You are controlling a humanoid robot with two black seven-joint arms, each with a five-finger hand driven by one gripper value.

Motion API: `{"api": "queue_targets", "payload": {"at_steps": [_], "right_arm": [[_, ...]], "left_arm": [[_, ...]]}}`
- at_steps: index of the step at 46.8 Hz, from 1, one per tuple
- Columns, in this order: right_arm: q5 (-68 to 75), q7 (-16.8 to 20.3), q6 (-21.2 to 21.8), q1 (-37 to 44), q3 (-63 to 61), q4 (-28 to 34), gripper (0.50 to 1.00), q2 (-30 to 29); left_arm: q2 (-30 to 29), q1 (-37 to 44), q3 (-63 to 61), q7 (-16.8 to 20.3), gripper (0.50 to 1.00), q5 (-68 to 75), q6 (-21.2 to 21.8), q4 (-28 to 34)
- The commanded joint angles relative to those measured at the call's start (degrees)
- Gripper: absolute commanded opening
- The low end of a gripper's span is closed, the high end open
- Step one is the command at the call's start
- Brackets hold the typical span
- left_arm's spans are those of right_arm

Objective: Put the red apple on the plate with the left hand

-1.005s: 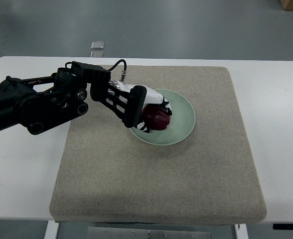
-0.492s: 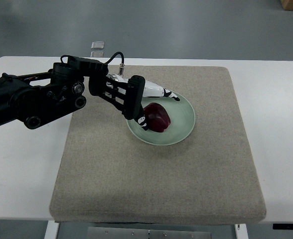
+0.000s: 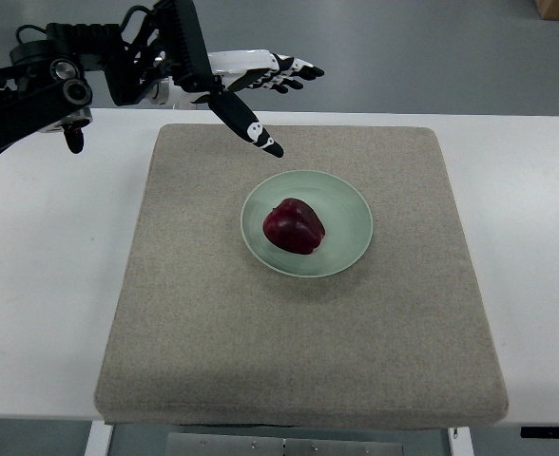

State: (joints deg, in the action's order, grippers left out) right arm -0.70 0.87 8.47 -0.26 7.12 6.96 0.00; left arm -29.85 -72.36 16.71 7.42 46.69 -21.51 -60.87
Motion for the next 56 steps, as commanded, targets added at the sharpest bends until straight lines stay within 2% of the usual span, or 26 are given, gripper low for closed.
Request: {"api": "queue_targets", "payload": {"at_steps": [1,10,24,35,56], "right_arm": [[0.0,0.0,0.0,0.0,0.0,0.0,0.964,0.0],[0.0,0.0,0.0,0.0,0.0,0.0,0.964,0.0],[0.0,0.0,0.1,0.0,0.0,0.0,0.964,0.0],[0.0,0.0,0.0,0.0,0.0,0.1,0.964,0.0],[0.0,0.0,0.1,0.0,0.1,0.1,0.964,0.0]], "left_arm": [[-0.4,0.6,0.4,-0.6,0.999,-5.3,0.1,1.4],[-3.6,1.5,1.0,-1.2,0.996,-19.9,0.2,3.6],[-3.5,3.6,1.2,-1.3,0.999,-34.6,-0.2,11.0],[-2.8,6.3,1.1,-1.4,0.999,-52.8,-0.6,14.6],[-1.6,9.6,6.0,-8.8,0.999,-65.1,0.0,15.0]]}}
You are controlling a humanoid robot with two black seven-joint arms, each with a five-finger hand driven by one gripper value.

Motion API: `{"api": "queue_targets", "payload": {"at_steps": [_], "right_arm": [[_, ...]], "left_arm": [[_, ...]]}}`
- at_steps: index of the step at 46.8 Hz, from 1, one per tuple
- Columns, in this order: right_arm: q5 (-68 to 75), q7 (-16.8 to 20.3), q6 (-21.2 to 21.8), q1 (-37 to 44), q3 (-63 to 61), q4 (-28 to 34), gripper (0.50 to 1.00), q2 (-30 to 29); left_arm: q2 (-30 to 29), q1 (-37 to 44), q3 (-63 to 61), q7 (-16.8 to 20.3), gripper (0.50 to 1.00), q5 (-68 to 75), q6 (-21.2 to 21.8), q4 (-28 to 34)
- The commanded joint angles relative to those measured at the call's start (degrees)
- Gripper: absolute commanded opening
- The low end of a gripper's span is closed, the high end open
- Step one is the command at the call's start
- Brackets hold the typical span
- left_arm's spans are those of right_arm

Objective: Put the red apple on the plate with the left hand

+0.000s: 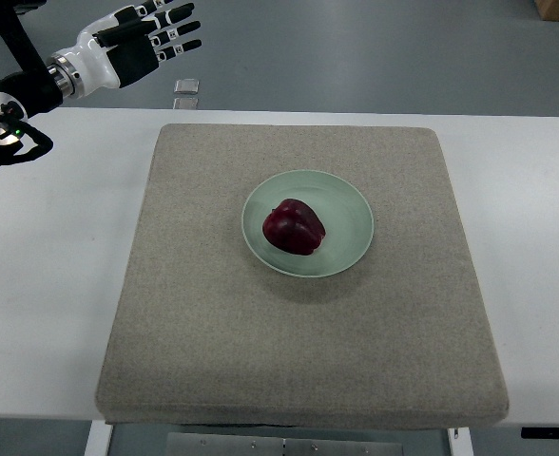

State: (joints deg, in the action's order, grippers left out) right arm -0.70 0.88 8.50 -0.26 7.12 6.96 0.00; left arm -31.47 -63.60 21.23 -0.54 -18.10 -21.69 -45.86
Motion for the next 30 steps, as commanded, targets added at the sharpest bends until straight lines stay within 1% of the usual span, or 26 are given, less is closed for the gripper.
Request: {"api": "queue_targets", "payload": {"at_steps": [1,9,30], "right_arm": [[-0.1,0.0,0.5,-0.1,0.1,0.2,0.964,0.0],[0.0,0.0,0.5,-0.2,0.1,0.2,0.964,0.0],[-0.2,-0.3,0.6,-1.2,0.3,1.1,0.964,0.0]], "left_arm": [[0.0,1.0,1.9,-1.0,0.999,-0.4,0.2,0.0],[0.0,1.9,3.0,-2.4,0.999,-0.4,0.1,0.0],[0.1,3.4,4.8,-2.5,1.000,-0.5,-0.1,-0.2]]}}
